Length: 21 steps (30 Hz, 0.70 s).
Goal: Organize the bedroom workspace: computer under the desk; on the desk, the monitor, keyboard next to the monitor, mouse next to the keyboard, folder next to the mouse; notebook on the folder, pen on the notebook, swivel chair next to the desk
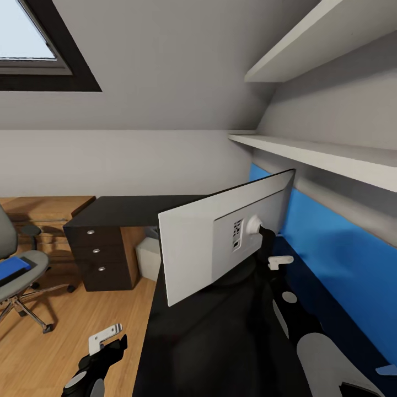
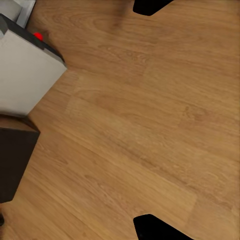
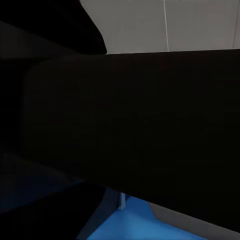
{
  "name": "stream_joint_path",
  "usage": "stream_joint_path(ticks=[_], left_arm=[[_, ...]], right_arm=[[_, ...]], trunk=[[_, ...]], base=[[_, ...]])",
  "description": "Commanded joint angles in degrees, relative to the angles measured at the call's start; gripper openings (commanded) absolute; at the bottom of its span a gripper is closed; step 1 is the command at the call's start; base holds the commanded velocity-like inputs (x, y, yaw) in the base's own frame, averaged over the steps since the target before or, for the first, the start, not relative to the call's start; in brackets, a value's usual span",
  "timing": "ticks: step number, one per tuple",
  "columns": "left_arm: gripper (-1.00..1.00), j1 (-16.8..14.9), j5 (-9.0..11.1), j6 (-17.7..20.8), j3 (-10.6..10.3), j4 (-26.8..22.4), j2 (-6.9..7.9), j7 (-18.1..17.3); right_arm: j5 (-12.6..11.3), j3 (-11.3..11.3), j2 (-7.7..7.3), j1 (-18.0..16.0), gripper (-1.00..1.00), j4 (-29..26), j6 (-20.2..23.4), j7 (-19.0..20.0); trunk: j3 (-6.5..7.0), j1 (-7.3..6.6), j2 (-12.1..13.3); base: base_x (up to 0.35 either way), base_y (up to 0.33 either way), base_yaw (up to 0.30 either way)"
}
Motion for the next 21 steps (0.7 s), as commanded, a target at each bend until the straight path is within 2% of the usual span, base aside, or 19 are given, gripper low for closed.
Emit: stream_joint_path(ticks=[1, 16, 21], left_arm=[[1.00, -0.03, 0.60, 0.22, 0.03, -0.11, -0.03, 0.31], [1.00, -0.04, 0.60, 0.22, 0.43, -0.20, -0.03, 0.31], [1.00, -0.03, 0.60, 0.22, 0.47, -0.20, -0.03, 0.31]], right_arm=[[0.43, -0.23, 0.04, -0.02, 1.00, 0.21, -0.22, -0.04], [0.34, -0.23, 0.04, -0.02, 1.00, 0.15, -0.22, -0.03], [0.36, -0.23, 0.04, -0.02, 1.00, 0.17, -0.22, 0.02]], trunk=[[-0.08, 0.01, -0.03], [-0.08, 0.01, -0.03], [-0.08, 0.01, -0.03]], base=[[0.000, 0.000, 0.000], [0.000, 0.000, 0.000], [-0.161, 0.000, 0.000]])
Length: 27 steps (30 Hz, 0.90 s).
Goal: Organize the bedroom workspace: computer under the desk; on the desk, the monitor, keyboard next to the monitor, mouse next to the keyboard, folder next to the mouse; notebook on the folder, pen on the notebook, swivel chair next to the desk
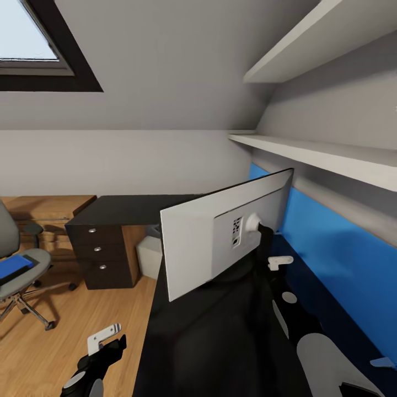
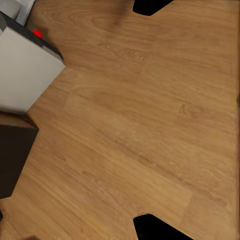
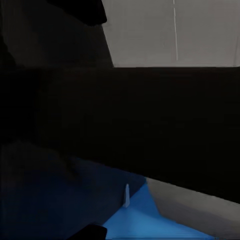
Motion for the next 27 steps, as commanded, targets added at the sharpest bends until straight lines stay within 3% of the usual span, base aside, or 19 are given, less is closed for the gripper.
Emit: stream_joint_path(ticks=[1, 15, 21, 24, 27], left_arm=[[1.00, -0.02, 0.60, 0.22, 0.04, -0.09, -0.03, 0.31], [1.00, -0.02, 0.60, 0.30, 0.08, -1.20, -0.01, 0.31], [1.00, -0.04, 0.60, 0.38, 0.33, -1.23, 0.05, 0.31], [1.00, -0.03, 0.60, 0.39, 0.38, -1.23, 0.01, 0.31], [1.00, -0.04, 0.60, 0.41, 0.39, -1.24, 0.02, 0.31]], right_arm=[[0.62, -0.44, 0.08, -0.06, 1.00, 0.06, -0.24, 0.12], [0.33, -0.33, 0.50, -0.06, 1.00, -0.11, 0.51, 0.07], [0.24, -0.39, 2.92, 0.25, 1.00, -5.40, 10.99, -0.03], [0.18, -0.38, 5.00, 3.45, 1.00, -14.20, 19.16, 0.00], [0.13, -0.31, 5.81, 6.19, 1.00, -20.08, 23.08, 0.05]], trunk=[[-0.06, -0.03, -0.04], [-0.06, -0.03, -0.04], [-0.06, -0.03, -0.04], [-0.06, -0.03, -0.04], [-0.06, -0.03, -0.04]], base=[[-0.283, 0.000, 0.000], [-0.301, 0.147, 0.000], [-0.201, 0.165, 0.000], [-0.040, 0.031, 0.000], [-0.012, 0.010, 0.000]])
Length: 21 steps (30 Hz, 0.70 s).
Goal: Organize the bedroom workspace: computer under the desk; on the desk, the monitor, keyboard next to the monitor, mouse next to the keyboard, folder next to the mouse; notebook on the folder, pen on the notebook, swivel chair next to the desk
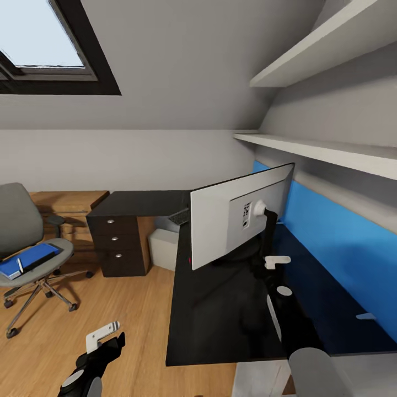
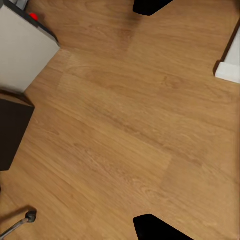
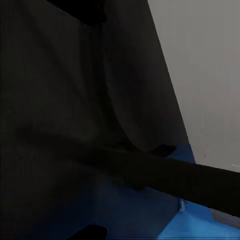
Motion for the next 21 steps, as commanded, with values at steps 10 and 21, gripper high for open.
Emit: stream_joint_path(ticks=[10, 21], left_arm=[[1.00, -0.03, 0.60, 0.28, 0.03, -0.09, -0.08, 0.31], [1.00, -0.03, 0.52, 0.28, 0.00, -0.09, -0.08, 0.31]], right_arm=[[0.18, 2.58, 2.25, 7.55, 1.00, -13.57, 4.73, 0.27], [0.19, 6.88, 2.80, 9.01, 1.00, -15.14, 1.20, 0.12]], trunk=[[-0.07, 0.00, -0.04], [-0.07, 0.00, -0.04]], base=[[-0.011, 0.045, 0.000], [-0.045, 0.318, 0.000]])
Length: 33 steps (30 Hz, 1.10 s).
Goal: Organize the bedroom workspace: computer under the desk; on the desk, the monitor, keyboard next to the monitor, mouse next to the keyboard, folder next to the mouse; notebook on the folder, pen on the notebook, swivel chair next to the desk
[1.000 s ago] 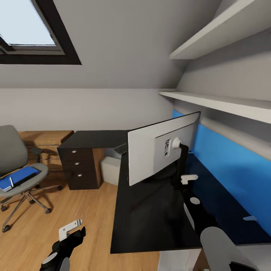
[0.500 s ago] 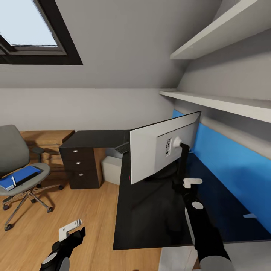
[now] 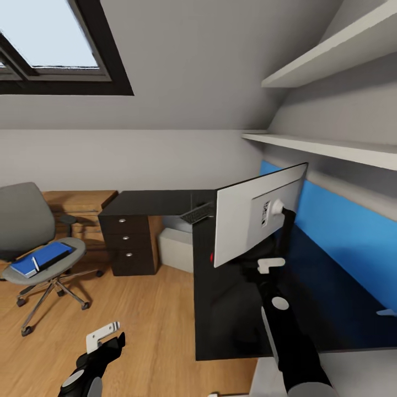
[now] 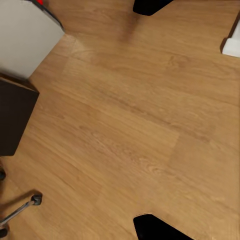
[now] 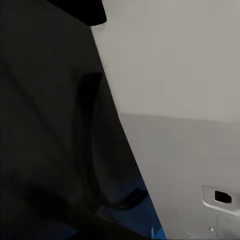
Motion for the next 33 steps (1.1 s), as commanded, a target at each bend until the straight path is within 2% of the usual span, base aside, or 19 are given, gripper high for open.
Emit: stream_joint_path(ticks=[1, 6, 21, 26, 27, 29, 30, 32, 33], left_arm=[[1.00, -0.04, 0.60, 0.20, 0.01, -0.04, -0.02, 0.30], [1.00, -0.04, 0.60, 0.20, 0.03, 0.00, -0.02, 0.30], [1.00, -0.04, 0.61, 0.20, 0.01, 0.02, -0.02, 0.30], [1.00, -0.04, 0.68, 0.20, -0.02, 0.31, -0.02, 0.30], [1.00, -0.05, 0.69, 0.20, -0.02, 0.41, -0.02, 0.30], [1.00, -0.05, 0.69, 0.20, -0.03, 0.43, -0.02, 0.30], [1.00, -0.05, 0.69, 0.20, -0.03, 0.44, -0.02, 0.30], [1.00, -0.05, 0.69, 0.20, -0.03, 0.46, -0.02, 0.30], [1.00, -0.05, 0.69, 0.20, -0.03, 0.46, -0.02, 0.30]], right_arm=[[0.59, -0.15, 0.06, 0.15, 1.00, -0.64, 0.30, 0.11], [0.58, -0.09, 0.05, 1.04, 1.00, -1.28, 0.21, 0.12], [0.61, -0.08, 0.05, 1.61, 1.00, -2.52, 0.15, 0.19], [0.58, 0.03, 0.12, 3.35, 1.00, -5.85, 0.17, 0.14], [-0.02, 0.29, 0.29, 3.81, 1.00, -8.39, 0.41, -0.07], [-0.80, 0.83, 0.29, 3.89, 1.00, -9.28, 0.46, -0.43], [-1.57, 1.90, 0.29, 3.94, 1.00, -9.93, 0.49, -1.45], [-2.48, 5.62, 0.29, 3.97, 1.00, -10.60, 0.53, -6.20], [-2.61, 6.80, 0.29, 3.96, 1.00, -10.66, 0.51, -7.99]], trunk=[[-0.07, 0.00, -0.04], [-0.06, 0.00, -0.04], [0.20, 0.00, -0.04], [0.21, 0.00, -0.04], [0.21, 0.00, -0.04], [0.21, 0.00, -0.04], [0.21, 0.00, -0.04], [0.21, 0.00, -0.04], [0.22, 0.00, -0.04]], base=[[0.000, 0.331, 0.000], [0.000, 0.330, -0.076], [0.000, 0.328, -0.236], [0.000, 0.089, -0.028], [0.000, 0.010, -0.003], [0.000, 0.007, -0.002], [0.000, 0.004, -0.001], [0.000, 0.002, -0.001], [0.000, 0.001, 0.000]])
